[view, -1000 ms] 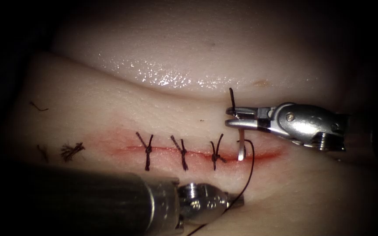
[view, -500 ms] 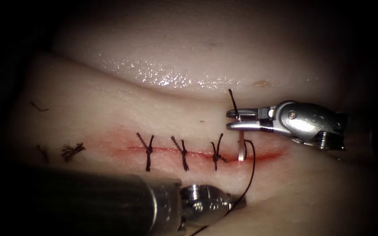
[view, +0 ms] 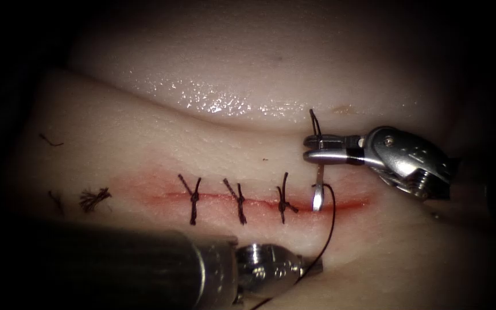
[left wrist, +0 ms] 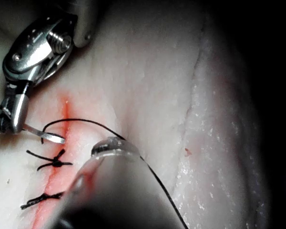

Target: Wound Closure

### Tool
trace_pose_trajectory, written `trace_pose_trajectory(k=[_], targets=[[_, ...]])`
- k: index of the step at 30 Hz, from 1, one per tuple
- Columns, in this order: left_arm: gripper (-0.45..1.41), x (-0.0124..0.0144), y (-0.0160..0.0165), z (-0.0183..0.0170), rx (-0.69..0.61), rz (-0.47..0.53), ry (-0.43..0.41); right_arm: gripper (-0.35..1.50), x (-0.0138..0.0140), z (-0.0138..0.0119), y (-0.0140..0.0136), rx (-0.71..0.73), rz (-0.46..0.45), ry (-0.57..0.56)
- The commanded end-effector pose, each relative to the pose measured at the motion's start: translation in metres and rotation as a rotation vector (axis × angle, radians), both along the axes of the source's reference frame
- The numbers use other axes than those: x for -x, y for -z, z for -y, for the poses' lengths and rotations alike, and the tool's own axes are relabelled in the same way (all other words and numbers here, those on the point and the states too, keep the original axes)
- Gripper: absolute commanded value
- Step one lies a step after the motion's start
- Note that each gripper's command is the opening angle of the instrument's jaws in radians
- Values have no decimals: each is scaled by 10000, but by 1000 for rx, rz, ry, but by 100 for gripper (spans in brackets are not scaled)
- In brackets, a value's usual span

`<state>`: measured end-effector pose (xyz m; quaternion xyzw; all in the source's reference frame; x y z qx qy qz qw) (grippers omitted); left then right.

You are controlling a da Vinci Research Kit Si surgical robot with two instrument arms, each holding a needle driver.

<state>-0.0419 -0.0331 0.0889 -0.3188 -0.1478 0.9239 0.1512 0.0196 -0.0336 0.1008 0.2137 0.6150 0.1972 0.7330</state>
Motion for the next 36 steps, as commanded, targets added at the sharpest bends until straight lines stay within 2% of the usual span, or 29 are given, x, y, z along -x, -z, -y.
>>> trace_pose_trajectory(k=[1,5,10,14,19,29,36], targets=[[-25,6,-6,5,0,1,-1,-35,-8,2,-7,-19,-6,-7],[-25,6,-7,5,2,-1,0,-35,-8,0,-9,-62,1,-31],[-25,0,-6,8,3,2,-6,-35,-1,0,-10,-62,57,21],[-28,-5,-6,8,4,1,-8,-35,4,3,-12,1,69,49],[-28,-3,-7,8,4,0,-6,-35,4,5,-11,14,53,75],[-27,1,-6,7,4,-3,-2,-35,5,-18,-1,8,31,83],[-25,4,-4,3,4,-2,-2,-35,4,-21,-1,8,10,98]])
